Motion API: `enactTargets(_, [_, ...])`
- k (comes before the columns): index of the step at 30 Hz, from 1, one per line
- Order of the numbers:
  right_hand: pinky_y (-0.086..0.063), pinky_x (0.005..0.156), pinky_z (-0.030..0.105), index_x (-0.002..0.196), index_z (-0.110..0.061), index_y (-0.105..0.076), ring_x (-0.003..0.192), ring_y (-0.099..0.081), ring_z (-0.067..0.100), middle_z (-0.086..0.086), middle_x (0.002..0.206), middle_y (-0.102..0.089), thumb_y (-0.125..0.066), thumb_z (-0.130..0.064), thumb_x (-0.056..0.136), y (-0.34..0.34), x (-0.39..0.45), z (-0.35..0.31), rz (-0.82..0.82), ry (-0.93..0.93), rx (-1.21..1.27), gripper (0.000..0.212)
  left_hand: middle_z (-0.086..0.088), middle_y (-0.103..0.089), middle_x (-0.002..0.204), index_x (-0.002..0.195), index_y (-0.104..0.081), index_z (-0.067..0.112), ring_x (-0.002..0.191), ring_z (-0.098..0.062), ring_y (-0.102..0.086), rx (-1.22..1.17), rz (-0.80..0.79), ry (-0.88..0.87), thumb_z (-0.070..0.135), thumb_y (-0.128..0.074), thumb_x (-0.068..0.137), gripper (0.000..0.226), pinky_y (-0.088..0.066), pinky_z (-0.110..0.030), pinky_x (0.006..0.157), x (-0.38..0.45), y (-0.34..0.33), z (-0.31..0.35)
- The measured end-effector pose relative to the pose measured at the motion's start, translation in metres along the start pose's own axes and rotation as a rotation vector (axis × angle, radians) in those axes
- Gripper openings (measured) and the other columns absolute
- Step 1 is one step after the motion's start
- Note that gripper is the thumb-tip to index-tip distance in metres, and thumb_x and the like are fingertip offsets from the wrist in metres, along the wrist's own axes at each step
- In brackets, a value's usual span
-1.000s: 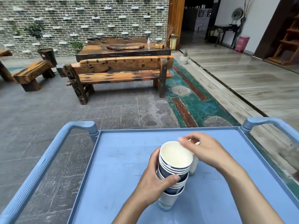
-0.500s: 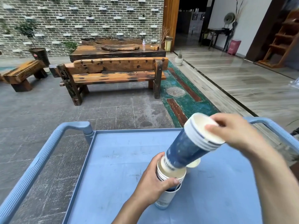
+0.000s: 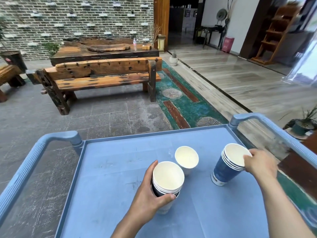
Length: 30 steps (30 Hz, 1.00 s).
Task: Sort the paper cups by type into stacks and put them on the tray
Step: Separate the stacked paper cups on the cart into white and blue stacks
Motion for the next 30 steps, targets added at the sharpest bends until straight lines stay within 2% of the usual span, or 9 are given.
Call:
enactTargets(7, [-0.050,0.073,0.032,0.080,-0.018,-0.065,0.069,-0.068,0.030,0.004,0.064,-0.071,-0.050,-0.034,0.083,-0.011,-0.004,0.002,-0.075,-0.016,0.092,0.022,0.035,-0.055,0.125,0.119,-0.043,0.062,0.119,0.011,-0.050,0.039,0.041,-0.025,0.034,-0.088,0.057,0.081,-0.044,-0.007,0.088,-0.003,0.004,0.004])
enactTargets(10, [-0.053,0.077,0.036,0.082,-0.017,-0.065,0.065,-0.068,0.029,0.006,0.067,-0.071,-0.051,-0.041,0.081,-0.016,-0.007,0.000,-0.110,-0.002,0.115,0.028,0.033,-0.055,0.127,0.121,-0.042,0.060,0.121,0.008,-0.050,0.026,0.041,-0.026,0.035,-0.088,0.058,0.082,-0.045,-0.014,0.091,-0.004,0.003,0.003])
enactTargets(12, [-0.052,0.081,0.039,0.093,-0.018,-0.067,0.076,-0.068,0.032,0.010,0.083,-0.072,-0.052,-0.047,0.082,-0.016,-0.011,-0.001,-0.129,-0.015,0.096,0.035,0.033,-0.055,0.127,0.123,-0.042,0.059,0.122,0.007,-0.050,0.020,0.038,-0.026,0.035,-0.088,0.058,0.083,-0.043,-0.018,0.094,-0.005,0.003,0.002])
enactTargets(15, [-0.044,0.090,0.044,0.115,-0.015,-0.064,0.109,-0.055,0.041,0.019,0.117,-0.063,-0.051,-0.052,0.082,0.035,-0.027,-0.013,0.220,0.009,0.131,0.052,0.032,-0.054,0.129,0.125,-0.041,0.058,0.124,0.006,-0.048,0.023,0.031,-0.026,0.035,-0.088,0.060,0.084,-0.044,-0.014,0.094,-0.005,0.003,0.000])
enactTargets(17, [-0.042,0.088,0.043,0.109,-0.021,-0.064,0.104,-0.055,0.033,0.013,0.112,-0.062,-0.049,-0.052,0.080,0.068,-0.061,-0.042,0.448,0.135,0.330,0.045,0.033,-0.054,0.129,0.126,-0.041,0.058,0.124,0.007,-0.048,0.021,0.031,-0.026,0.034,-0.089,0.061,0.085,-0.043,-0.008,0.092,-0.005,0.003,0.000])
enactTargets(19, [-0.043,0.075,0.034,0.102,-0.030,-0.062,0.086,-0.060,0.015,-0.001,0.104,-0.063,-0.052,-0.054,0.079,0.049,-0.092,-0.093,0.225,0.323,0.460,0.035,0.032,-0.054,0.130,0.129,-0.040,0.054,0.124,0.007,-0.048,0.023,0.023,-0.029,0.034,-0.089,0.061,0.085,-0.041,-0.005,0.091,-0.004,0.002,-0.001])
enactTargets(22, [-0.041,0.078,0.029,0.115,-0.027,-0.060,0.101,-0.061,0.018,-0.006,0.113,-0.064,-0.058,-0.053,0.080,-0.052,-0.147,-0.152,-0.363,0.517,0.082,0.044,0.030,-0.056,0.130,0.128,-0.042,0.056,0.123,0.006,-0.050,0.036,0.015,-0.030,0.033,-0.088,0.063,0.083,-0.042,-0.007,0.091,-0.003,-0.001,-0.006])
enactTargets(25, [-0.040,0.077,0.030,0.110,-0.024,-0.064,0.107,-0.059,0.027,0.002,0.113,-0.068,-0.056,-0.035,0.084,-0.087,-0.158,-0.163,-0.392,0.551,-0.124,0.029,0.029,-0.059,0.127,0.123,-0.044,0.059,0.121,0.003,-0.054,0.050,0.031,-0.010,0.031,-0.087,0.063,0.080,-0.046,-0.013,0.092,-0.001,-0.001,-0.011])
enactTargets(30, [-0.046,0.063,0.025,0.084,-0.021,-0.069,0.079,-0.069,0.022,0.002,0.086,-0.072,-0.058,-0.023,0.076,-0.095,-0.145,-0.170,-0.460,0.529,-0.113,0.014,0.022,-0.058,0.128,0.120,-0.049,0.058,0.118,0.006,-0.054,0.107,0.071,0.013,0.037,-0.086,0.058,0.075,-0.047,-0.029,0.099,0.003,0.010,-0.005])
Point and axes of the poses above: each hand's wrist, its own x-axis towards the middle knuckle, its own y-axis out of the back of the hand, z = x × y, the point moved 10 cm from there along x, towards the middle knuckle
